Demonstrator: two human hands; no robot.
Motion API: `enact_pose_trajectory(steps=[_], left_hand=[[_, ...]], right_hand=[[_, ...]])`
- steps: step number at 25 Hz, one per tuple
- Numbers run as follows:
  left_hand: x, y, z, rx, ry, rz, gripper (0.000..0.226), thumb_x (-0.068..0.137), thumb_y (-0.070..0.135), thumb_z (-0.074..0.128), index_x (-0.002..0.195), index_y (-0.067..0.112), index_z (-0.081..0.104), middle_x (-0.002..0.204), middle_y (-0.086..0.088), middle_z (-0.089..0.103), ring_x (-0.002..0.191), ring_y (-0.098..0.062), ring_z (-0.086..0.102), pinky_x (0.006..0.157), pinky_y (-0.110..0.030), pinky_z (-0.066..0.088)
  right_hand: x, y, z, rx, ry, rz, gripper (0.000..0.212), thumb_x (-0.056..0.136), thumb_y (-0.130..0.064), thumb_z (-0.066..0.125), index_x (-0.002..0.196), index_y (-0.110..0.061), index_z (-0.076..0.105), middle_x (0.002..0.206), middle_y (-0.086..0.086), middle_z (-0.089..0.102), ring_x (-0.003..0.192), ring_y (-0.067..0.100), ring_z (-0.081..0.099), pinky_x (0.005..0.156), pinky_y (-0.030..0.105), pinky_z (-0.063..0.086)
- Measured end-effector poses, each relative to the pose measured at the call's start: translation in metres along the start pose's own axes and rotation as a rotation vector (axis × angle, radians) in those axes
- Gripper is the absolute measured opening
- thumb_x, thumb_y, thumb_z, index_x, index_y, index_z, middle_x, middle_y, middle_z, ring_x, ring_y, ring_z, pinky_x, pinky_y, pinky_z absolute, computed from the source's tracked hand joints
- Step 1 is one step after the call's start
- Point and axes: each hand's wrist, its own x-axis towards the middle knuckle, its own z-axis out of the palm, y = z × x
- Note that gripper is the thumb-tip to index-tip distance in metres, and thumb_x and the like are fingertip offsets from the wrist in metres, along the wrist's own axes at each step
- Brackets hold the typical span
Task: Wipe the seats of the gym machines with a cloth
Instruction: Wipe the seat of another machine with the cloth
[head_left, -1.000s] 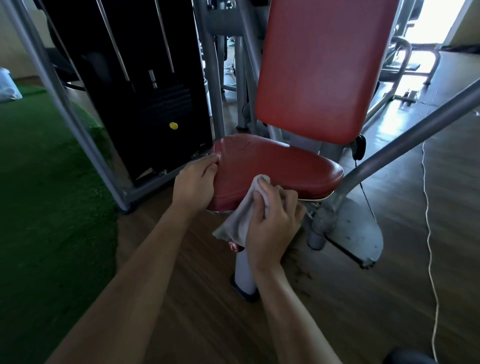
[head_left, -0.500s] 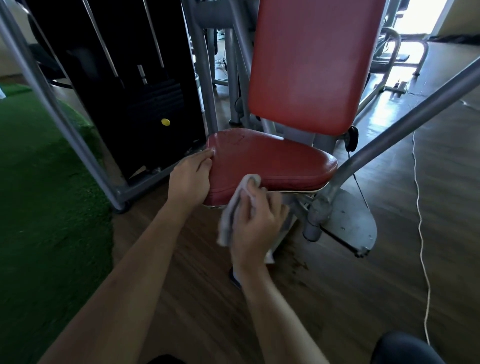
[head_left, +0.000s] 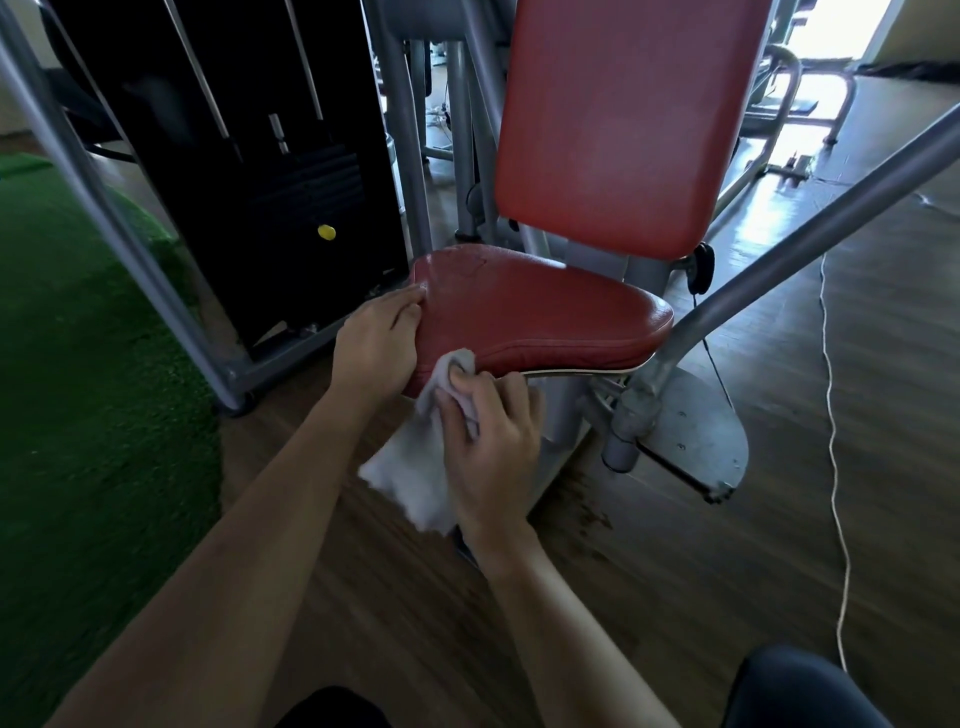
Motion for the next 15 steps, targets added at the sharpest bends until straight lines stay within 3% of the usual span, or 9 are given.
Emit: enact_pose_trajectory(steps=[5, 10, 12, 15], left_hand=[[-0.001, 0.003, -0.002, 0.007, 0.008, -0.022, 0.037, 0.105, 0.020, 0.041, 0.134, 0.018, 0.063, 0.142, 0.003, 0.059, 0.133, -0.016, 0.050, 0.114, -0.033, 0.035], [-0.001, 0.004, 0.000, -0.004, 0.019, -0.020, 0.036, 0.105, 0.019, 0.041, 0.134, 0.018, 0.063, 0.140, 0.002, 0.060, 0.131, -0.017, 0.051, 0.111, -0.033, 0.036], [0.000, 0.002, 0.001, -0.009, 0.023, -0.017, 0.036, 0.105, 0.020, 0.041, 0.134, 0.019, 0.063, 0.140, 0.002, 0.060, 0.131, -0.016, 0.051, 0.111, -0.033, 0.037], [0.000, -0.001, 0.003, -0.023, 0.033, -0.026, 0.036, 0.106, 0.021, 0.040, 0.133, 0.019, 0.064, 0.138, 0.001, 0.061, 0.129, -0.017, 0.052, 0.109, -0.034, 0.039]], right_hand=[[0.033, 0.027, -0.012, -0.061, 0.124, 0.131, 0.009, 0.092, -0.020, 0.070, 0.098, -0.014, 0.070, 0.089, 0.000, 0.058, 0.085, 0.020, 0.052, 0.080, 0.007, 0.032], [0.016, 0.017, -0.005, -0.044, 0.043, 0.016, 0.021, 0.096, -0.033, 0.061, 0.101, -0.015, 0.071, 0.091, -0.002, 0.060, 0.087, 0.017, 0.053, 0.077, 0.025, 0.045], [0.025, 0.027, -0.011, -0.077, 0.051, -0.016, 0.018, 0.095, -0.032, 0.064, 0.101, -0.016, 0.071, 0.089, -0.002, 0.060, 0.086, 0.016, 0.052, 0.078, 0.018, 0.040], [0.034, 0.029, -0.012, -0.068, 0.129, 0.128, 0.012, 0.092, -0.024, 0.068, 0.098, -0.014, 0.071, 0.089, -0.001, 0.059, 0.086, 0.011, 0.048, 0.077, 0.008, 0.035]])
